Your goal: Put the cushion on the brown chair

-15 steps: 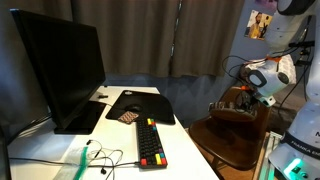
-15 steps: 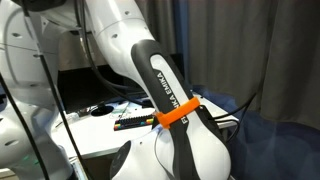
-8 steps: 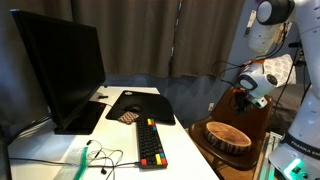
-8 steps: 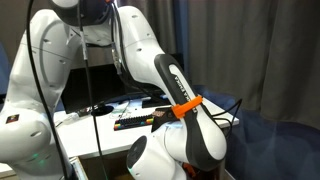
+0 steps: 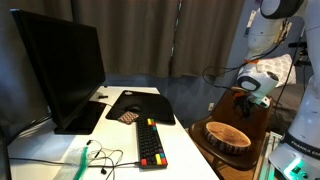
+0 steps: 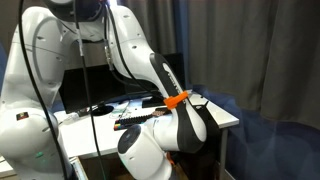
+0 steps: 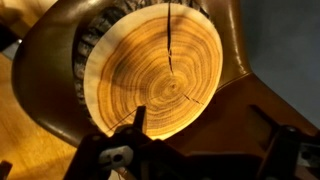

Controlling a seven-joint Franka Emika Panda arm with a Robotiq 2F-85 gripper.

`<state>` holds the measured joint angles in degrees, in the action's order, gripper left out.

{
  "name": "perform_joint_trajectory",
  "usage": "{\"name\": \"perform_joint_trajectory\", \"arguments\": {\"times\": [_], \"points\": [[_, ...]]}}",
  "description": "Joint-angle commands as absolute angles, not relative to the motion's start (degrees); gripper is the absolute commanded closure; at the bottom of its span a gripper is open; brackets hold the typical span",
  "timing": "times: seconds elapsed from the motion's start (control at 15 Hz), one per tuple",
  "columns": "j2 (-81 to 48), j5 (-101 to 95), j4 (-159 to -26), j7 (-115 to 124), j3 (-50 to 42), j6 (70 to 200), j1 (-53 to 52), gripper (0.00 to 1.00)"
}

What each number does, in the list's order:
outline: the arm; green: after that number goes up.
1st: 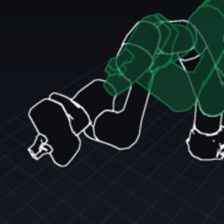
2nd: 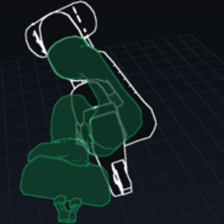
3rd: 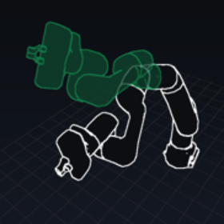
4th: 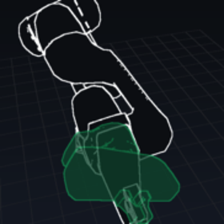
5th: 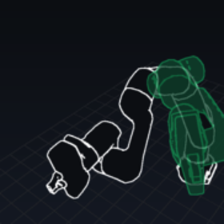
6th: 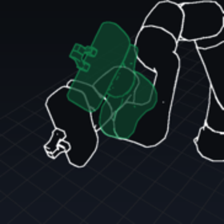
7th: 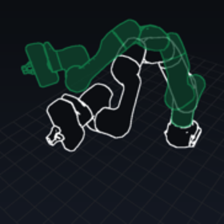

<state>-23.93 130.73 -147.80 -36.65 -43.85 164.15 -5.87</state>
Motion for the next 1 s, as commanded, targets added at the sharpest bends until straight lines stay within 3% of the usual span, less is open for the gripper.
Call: {"name": "perform_joint_trajectory", "arguments": {"times": [0.0, 0.27, 0.47, 0.67, 0.73, 0.8, 0.93], "points": [[-10.2, 118.7, -154.7, -44.9, -52.6, 170.3, -10.3, 0.00], [0.1, 112.1, -156.3, -57.5, -62.6, 178.7, -16.9, 0.00], [8.0, 111.7, -155.7, -69.4, -64.5, 186.8, -18.9, 0.00], [15.9, 111.3, -155.0, -80.9, -59.0, 194.7, -14.2, 0.00], [18.2, 101.9, -158.2, -73.8, -50.3, 195.8, -6.7, 0.00], [21.2, 107.4, -157.7, -84.5, -52.4, 197.9, -8.3, 0.00], [26.3, 105.5, -161.3, -88.4, -46.0, 200.0, -2.5, 0.00]]}}
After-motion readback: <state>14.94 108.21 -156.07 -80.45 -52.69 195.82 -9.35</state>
